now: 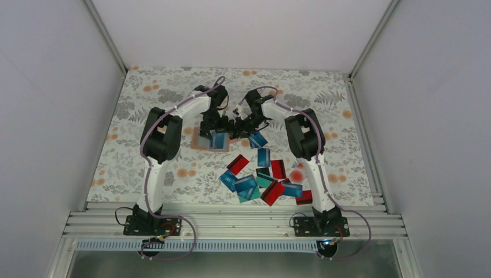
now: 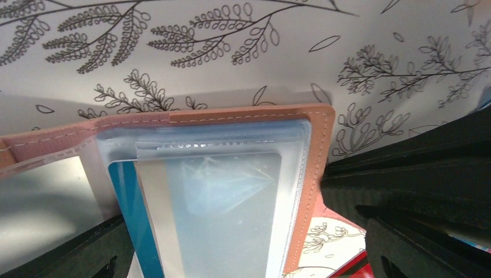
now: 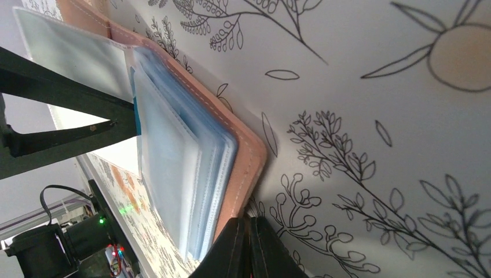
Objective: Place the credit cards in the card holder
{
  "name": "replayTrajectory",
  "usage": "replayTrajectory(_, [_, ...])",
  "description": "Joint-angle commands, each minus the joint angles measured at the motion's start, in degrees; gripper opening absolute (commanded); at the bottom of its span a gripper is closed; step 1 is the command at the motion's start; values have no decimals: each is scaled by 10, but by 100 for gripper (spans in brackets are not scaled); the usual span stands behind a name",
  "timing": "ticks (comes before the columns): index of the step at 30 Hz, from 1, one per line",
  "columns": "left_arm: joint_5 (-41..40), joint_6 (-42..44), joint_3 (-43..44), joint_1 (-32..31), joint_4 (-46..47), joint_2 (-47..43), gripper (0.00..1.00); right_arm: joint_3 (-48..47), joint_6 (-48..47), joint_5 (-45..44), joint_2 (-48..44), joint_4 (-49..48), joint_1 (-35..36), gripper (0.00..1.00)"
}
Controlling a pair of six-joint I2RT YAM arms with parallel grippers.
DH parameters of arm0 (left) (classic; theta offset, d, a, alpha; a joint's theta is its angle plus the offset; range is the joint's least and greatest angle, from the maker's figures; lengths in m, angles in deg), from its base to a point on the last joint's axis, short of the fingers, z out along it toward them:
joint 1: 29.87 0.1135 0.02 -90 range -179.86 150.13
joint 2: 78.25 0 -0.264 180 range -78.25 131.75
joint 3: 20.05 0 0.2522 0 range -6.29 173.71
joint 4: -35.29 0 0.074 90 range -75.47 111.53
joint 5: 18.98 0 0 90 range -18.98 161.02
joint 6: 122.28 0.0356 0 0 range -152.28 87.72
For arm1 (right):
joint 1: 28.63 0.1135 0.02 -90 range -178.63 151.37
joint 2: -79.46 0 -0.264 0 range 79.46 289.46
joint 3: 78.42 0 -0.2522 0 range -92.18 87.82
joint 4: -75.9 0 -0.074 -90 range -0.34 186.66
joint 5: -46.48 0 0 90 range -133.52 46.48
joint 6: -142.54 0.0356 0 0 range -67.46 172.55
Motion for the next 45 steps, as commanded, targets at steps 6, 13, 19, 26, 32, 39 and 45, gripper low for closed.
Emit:
replayTrajectory(6, [78,-16,9,-23,69,6,95,9,16,-6,51,-13,13,4])
replayTrajectory(13, [61,-13,13,-20,62,-21,95,8,9,-13,54,-3,9,4])
replayTrajectory(19, [47,8,24,-18,58,-66,96,21,6,-24,49,-3,7,4])
replayTrajectory(26, [-33,51,-55,-15,71,-174,94,21,4,-32,37,1,4,5])
replayTrajectory(32, [-58,69,-155,-16,113,-245,88,6,-5,-49,22,23,2,24])
replayTrajectory(39, [-43,75,-197,-17,145,-267,72,-1,-11,-77,-11,49,-3,40])
replayTrajectory(45, [-46,76,-208,-17,155,-265,55,3,-12,-98,-45,64,-10,47])
